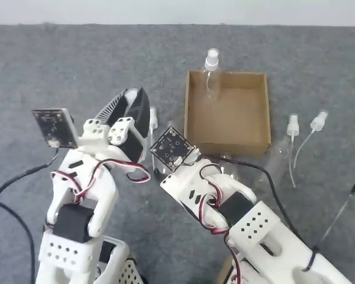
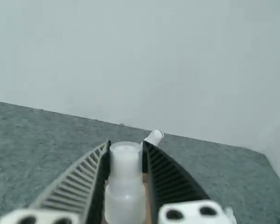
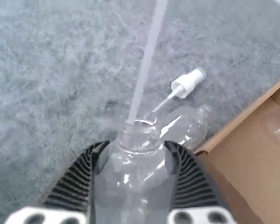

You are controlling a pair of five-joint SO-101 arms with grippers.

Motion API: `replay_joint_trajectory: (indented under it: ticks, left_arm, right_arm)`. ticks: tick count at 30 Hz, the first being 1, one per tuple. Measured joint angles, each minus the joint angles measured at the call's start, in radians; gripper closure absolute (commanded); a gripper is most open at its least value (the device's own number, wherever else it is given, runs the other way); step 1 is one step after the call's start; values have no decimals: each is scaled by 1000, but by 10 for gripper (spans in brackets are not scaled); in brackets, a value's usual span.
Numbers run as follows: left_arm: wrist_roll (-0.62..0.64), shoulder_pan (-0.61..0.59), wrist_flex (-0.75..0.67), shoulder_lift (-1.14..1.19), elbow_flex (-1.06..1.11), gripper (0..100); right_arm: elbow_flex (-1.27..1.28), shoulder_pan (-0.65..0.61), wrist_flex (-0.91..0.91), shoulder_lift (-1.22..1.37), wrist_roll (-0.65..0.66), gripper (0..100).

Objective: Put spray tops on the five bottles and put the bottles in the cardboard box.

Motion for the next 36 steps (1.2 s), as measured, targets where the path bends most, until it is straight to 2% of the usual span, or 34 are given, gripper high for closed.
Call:
replay_joint_trajectory:
  ticks: [9,15,18,22,26,32,36]
  left_arm:
    - [-32,0,89,0,0,989]
    - [-46,2,130,0,0,987]
    - [-52,15,152,0,0,937]
    - [-126,48,153,0,0,848]
    - [-147,51,166,0,-2,840]
    - [-152,-29,245,0,-94,840]
    - [-176,-107,245,0,-123,840]
  right_arm:
    - [109,0,-238,0,0,994]
    - [117,0,-275,0,0,994]
    - [117,0,-275,0,0,993]
    - [117,0,-275,0,0,993]
    - [117,0,-275,0,0,993]
    - [117,0,-275,0,0,993]
    - [117,0,-275,0,0,993]
